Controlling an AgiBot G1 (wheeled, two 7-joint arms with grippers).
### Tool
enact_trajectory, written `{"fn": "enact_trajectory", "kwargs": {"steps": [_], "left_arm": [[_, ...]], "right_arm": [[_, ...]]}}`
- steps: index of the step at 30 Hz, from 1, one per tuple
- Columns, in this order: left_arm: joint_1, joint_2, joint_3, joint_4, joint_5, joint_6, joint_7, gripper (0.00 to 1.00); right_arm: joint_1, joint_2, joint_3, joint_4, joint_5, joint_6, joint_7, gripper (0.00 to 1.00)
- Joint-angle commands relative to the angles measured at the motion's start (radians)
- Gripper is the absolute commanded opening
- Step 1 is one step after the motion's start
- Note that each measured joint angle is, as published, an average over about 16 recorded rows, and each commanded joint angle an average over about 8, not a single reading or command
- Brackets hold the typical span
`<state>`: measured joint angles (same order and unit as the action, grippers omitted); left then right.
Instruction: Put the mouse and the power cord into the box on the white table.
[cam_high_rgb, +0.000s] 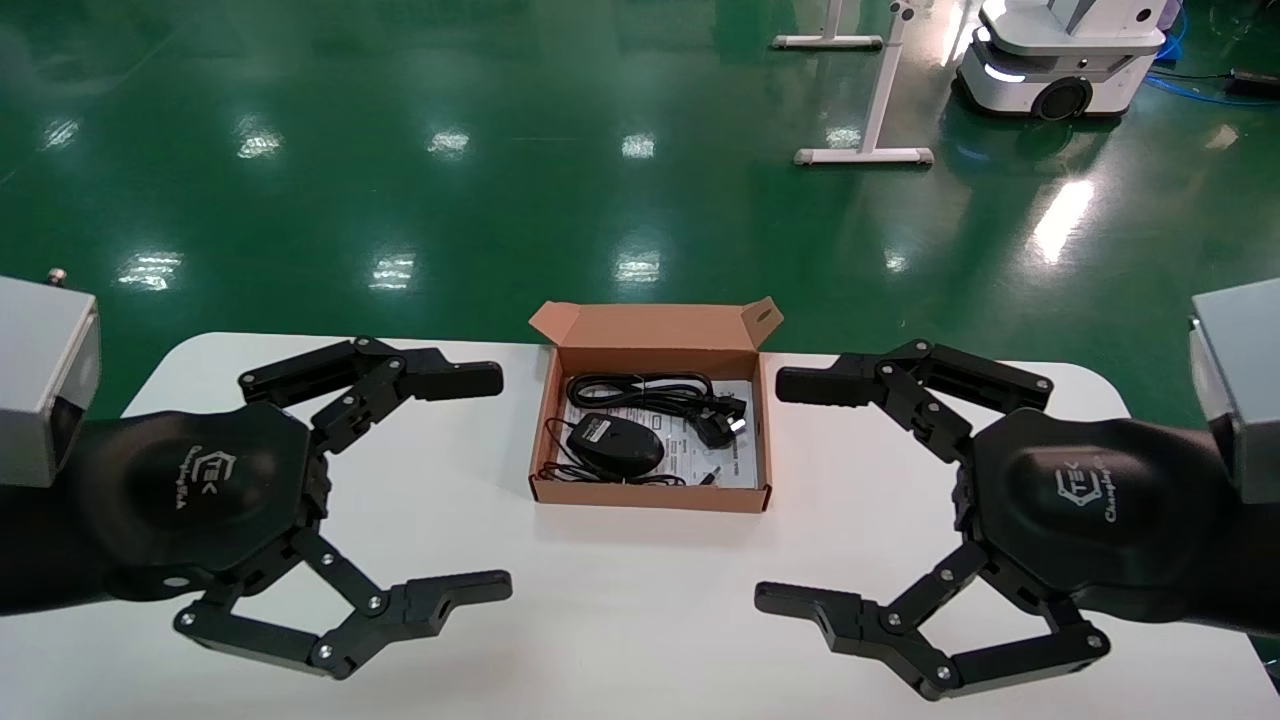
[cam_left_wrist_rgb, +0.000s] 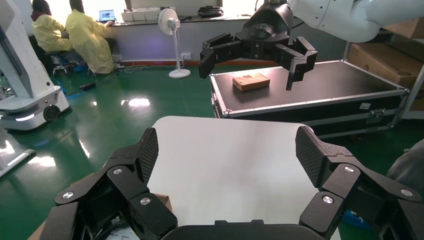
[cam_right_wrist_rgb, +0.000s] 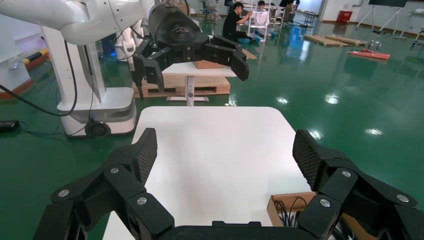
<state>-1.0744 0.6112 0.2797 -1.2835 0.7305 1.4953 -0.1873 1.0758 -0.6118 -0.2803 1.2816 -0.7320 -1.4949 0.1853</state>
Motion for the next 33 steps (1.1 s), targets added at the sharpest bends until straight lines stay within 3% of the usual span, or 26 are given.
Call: {"fn": "enact_trajectory", "kwargs": {"steps": [1,33], "left_arm": [[0.000,0.000,0.000,0.000,0.000,0.000,0.000,1.00],[0.000,0.000,0.000,0.000,0.000,0.000,0.000,1.00]], "right_arm": [[0.000,0.000,0.000,0.000,0.000,0.000,0.000,1.00],[0.000,0.000,0.000,0.000,0.000,0.000,0.000,1.00]]}}
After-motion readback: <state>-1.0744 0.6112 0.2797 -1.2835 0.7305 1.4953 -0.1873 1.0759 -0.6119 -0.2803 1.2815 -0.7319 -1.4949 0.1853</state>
